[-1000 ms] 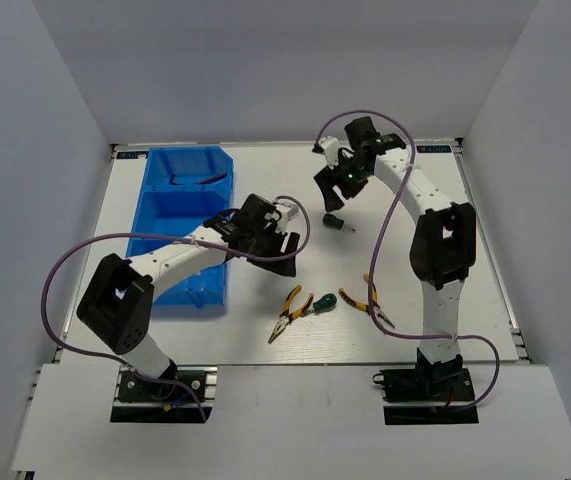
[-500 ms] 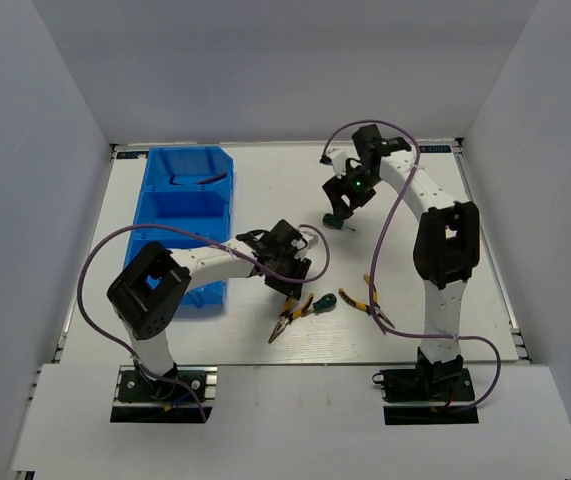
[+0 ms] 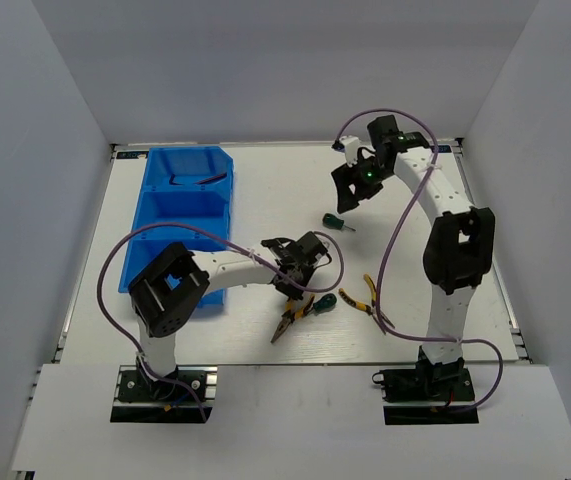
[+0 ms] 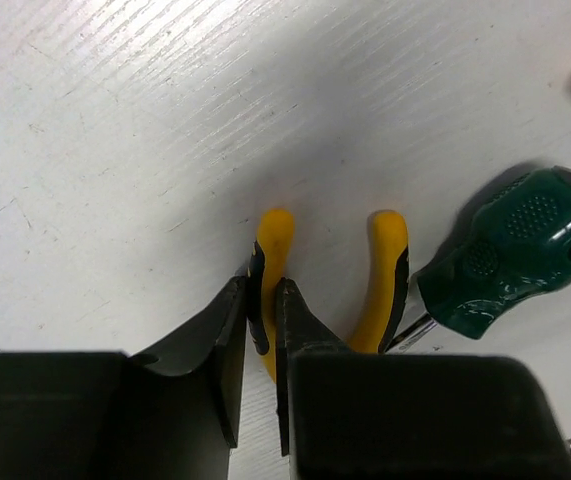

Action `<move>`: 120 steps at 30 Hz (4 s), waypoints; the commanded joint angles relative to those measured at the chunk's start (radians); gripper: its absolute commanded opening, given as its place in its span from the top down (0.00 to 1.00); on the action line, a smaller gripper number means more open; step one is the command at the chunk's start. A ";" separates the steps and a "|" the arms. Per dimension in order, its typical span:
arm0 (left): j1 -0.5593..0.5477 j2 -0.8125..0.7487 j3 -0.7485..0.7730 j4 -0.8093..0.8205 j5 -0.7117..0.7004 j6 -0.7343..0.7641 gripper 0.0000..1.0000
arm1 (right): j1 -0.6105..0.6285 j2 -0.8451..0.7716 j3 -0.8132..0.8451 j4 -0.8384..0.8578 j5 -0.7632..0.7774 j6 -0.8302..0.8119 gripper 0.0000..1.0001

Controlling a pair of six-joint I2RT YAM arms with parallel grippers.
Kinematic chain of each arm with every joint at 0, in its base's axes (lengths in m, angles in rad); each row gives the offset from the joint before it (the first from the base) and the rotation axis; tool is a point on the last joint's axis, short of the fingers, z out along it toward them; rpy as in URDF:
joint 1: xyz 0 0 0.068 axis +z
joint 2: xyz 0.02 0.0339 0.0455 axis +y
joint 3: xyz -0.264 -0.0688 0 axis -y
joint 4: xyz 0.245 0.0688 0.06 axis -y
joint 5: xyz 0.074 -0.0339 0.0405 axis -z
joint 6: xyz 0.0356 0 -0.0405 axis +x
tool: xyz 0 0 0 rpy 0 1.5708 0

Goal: Sort the tools into containers

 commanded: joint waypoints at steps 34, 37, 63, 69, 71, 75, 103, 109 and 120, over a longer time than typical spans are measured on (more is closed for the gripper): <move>0.627 -0.238 0.355 0.023 -0.517 0.074 1.00 | -0.054 -0.295 -0.482 -0.164 -0.280 -0.341 0.72; 0.675 -0.203 0.384 0.049 -0.517 0.095 1.00 | -0.044 -0.322 -0.535 -0.145 -0.283 -0.363 0.67; 0.778 -0.332 0.231 0.159 -0.276 0.069 0.72 | -0.001 -0.332 -0.717 0.154 0.205 -0.073 0.47; 0.769 -0.542 0.059 0.159 -0.176 0.060 0.66 | 0.029 -0.315 -0.756 0.169 0.220 -0.033 0.47; 0.769 -0.620 0.001 0.147 -0.164 0.051 0.55 | 0.048 -0.316 -0.762 0.160 0.217 -0.030 0.47; 0.769 -0.715 -0.070 0.071 -0.143 0.031 0.44 | 0.080 -0.312 -0.797 0.189 0.289 0.003 0.47; 0.769 -1.012 -0.180 -0.089 -0.049 -0.076 0.49 | 0.176 -0.102 0.026 0.218 0.038 0.229 1.00; 0.769 -1.021 -0.142 -0.124 -0.049 -0.076 0.51 | 0.256 0.046 0.173 0.695 -0.072 0.542 1.00; 0.769 -1.041 -0.099 -0.189 -0.078 -0.121 0.52 | 0.431 0.364 0.500 1.106 0.082 0.830 1.00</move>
